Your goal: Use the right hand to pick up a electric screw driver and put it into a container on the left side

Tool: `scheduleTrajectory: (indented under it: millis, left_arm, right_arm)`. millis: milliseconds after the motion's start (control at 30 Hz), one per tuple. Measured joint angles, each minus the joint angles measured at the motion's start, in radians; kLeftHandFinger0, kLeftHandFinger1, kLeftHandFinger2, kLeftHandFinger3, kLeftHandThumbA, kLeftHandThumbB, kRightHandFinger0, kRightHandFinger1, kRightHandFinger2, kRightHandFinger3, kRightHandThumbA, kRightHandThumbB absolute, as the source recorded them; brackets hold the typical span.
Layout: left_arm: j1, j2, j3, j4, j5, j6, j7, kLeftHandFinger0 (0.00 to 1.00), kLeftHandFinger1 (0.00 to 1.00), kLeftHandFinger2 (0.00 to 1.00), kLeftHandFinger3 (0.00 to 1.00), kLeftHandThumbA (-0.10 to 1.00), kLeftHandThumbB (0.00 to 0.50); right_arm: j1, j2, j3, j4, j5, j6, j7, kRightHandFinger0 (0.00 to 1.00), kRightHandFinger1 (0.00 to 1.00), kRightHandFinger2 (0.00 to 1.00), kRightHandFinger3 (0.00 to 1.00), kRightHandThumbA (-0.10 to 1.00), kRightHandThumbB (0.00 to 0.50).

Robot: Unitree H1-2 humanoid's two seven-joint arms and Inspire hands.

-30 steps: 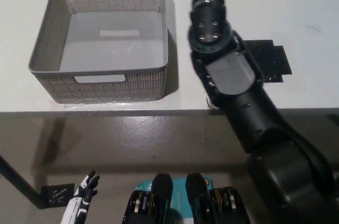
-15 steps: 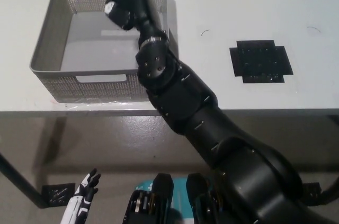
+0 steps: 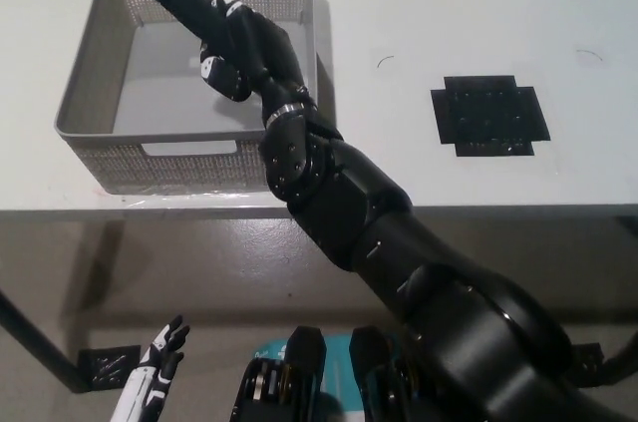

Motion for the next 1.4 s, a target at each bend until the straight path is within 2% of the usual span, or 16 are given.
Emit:
scheduleTrajectory:
  millis: [67, 100, 167, 300, 367, 533, 633, 767, 833, 867, 933, 967, 1000, 1100, 1267, 1400]
  left_arm:
    - [0.0, 0.001, -0.001, 0.0, 0.001, 0.0, 0.0, 1.0, 1.0, 1.0, 1.0, 1.0, 0.029]
    - [-0.001, 0.001, -0.002, 0.0, 0.002, 0.0, 0.0, 1.0, 1.0, 1.0, 1.0, 1.0, 0.023]
    - [-0.002, 0.004, -0.004, 0.0, 0.004, 0.0, -0.001, 1.0, 1.0, 1.0, 1.0, 1.0, 0.017]
    - [-0.002, 0.007, -0.006, -0.016, 0.007, 0.006, -0.001, 1.0, 1.0, 1.0, 1.0, 1.0, 0.0]
    - [-0.002, 0.009, -0.008, -0.025, 0.008, 0.01, -0.004, 1.0, 1.0, 1.0, 1.0, 1.0, 0.01]
    - [-0.003, 0.009, -0.01, -0.036, 0.009, 0.025, -0.01, 1.0, 1.0, 1.0, 1.0, 1.0, 0.0]
    - [-0.006, 0.011, -0.011, -0.036, 0.01, 0.027, -0.014, 1.0, 1.0, 1.0, 1.0, 1.0, 0.0]
    - [-0.008, 0.015, -0.011, -0.036, 0.009, 0.029, -0.022, 1.0, 1.0, 1.0, 1.0, 1.0, 0.01]
    - [-0.009, 0.015, -0.011, -0.036, 0.009, 0.032, -0.025, 1.0, 1.0, 1.0, 1.0, 1.0, 0.013]
    - [-0.008, 0.015, -0.011, -0.037, 0.009, 0.034, -0.026, 1.0, 1.0, 1.0, 1.0, 1.0, 0.006]
    - [-0.008, 0.015, -0.011, -0.038, 0.009, 0.037, -0.027, 1.0, 1.0, 1.0, 1.0, 1.0, 0.001]
    - [-0.008, 0.015, -0.011, -0.039, 0.009, 0.038, -0.027, 1.0, 1.0, 1.0, 1.0, 1.0, 0.001]
    - [-0.009, 0.015, -0.011, -0.04, 0.009, 0.038, -0.027, 1.0, 1.0, 1.0, 1.0, 1.0, 0.0]
    - [-0.01, 0.015, -0.011, -0.041, 0.01, 0.038, -0.027, 1.0, 1.0, 1.0, 1.0, 1.0, 0.008]
    - [-0.014, 0.015, -0.011, -0.041, 0.011, 0.039, -0.027, 1.0, 1.0, 1.0, 1.0, 1.0, 0.0]
    - [-0.017, 0.015, -0.011, -0.048, 0.012, 0.044, -0.027, 1.0, 1.0, 1.0, 1.0, 1.0, 0.003]
  right_arm:
    - [0.0, 0.0, 0.0, 0.001, -0.004, -0.001, 0.001, 0.0, 0.0, 0.15, 0.61, -0.1, 0.219]
    - [0.0, -0.001, -0.001, 0.001, -0.004, -0.002, 0.001, 0.0, 0.0, 0.15, 0.63, -0.1, 0.223]
    - [0.0, -0.001, -0.005, 0.002, -0.004, -0.003, 0.001, 0.0, 0.11, 0.41, 0.6, -0.1, 0.231]
    - [0.001, -0.004, -0.012, 0.002, -0.004, -0.003, 0.004, 0.0, 0.18, 0.53, 0.62, -0.1, 0.233]
    - [0.002, -0.007, -0.013, 0.002, -0.004, -0.003, 0.011, 0.0, 0.16, 0.51, 0.57, -0.1, 0.24]
    - [0.008, -0.015, -0.013, 0.002, -0.006, -0.004, 0.018, 0.0, 0.05, 0.21, 0.33, -0.1, 0.258]
    - [0.014, -0.019, -0.013, 0.002, -0.007, -0.006, 0.024, 0.0, 0.0, 0.13, 0.27, -0.1, 0.259]
    - [0.021, -0.023, -0.013, 0.002, -0.006, -0.009, 0.036, 0.03, 0.1, 0.26, 0.4, -0.1, 0.248]
    - [0.023, -0.026, -0.015, 0.003, -0.005, -0.011, 0.045, 0.25, 0.33, 0.52, 0.6, -0.04, 0.27]
    - [0.024, -0.027, -0.017, 0.003, -0.005, -0.012, 0.05, 0.45, 0.57, 0.73, 0.73, -0.01, 0.28]
    - [0.027, -0.03, -0.019, 0.003, -0.004, -0.014, 0.06, 0.66, 0.81, 0.94, 0.9, 0.06, 0.3]
    - [0.028, -0.033, -0.021, 0.003, -0.003, -0.015, 0.068, 0.75, 0.9, 1.0, 1.0, 0.15, 0.315]
    - [0.03, -0.034, -0.022, 0.003, -0.002, -0.015, 0.076, 0.85, 0.99, 1.0, 1.0, 0.21, 0.325]
    - [0.031, -0.037, -0.025, 0.003, 0.0, -0.015, 0.113, 1.0, 1.0, 1.0, 1.0, 0.39, 0.369]
    - [0.029, -0.039, -0.023, 0.002, -0.002, -0.008, 0.172, 1.0, 1.0, 1.0, 1.0, 0.77, 0.441]
    - [0.03, -0.045, -0.018, -0.003, -0.004, 0.009, 0.223, 1.0, 1.0, 1.0, 1.0, 0.91, 0.49]
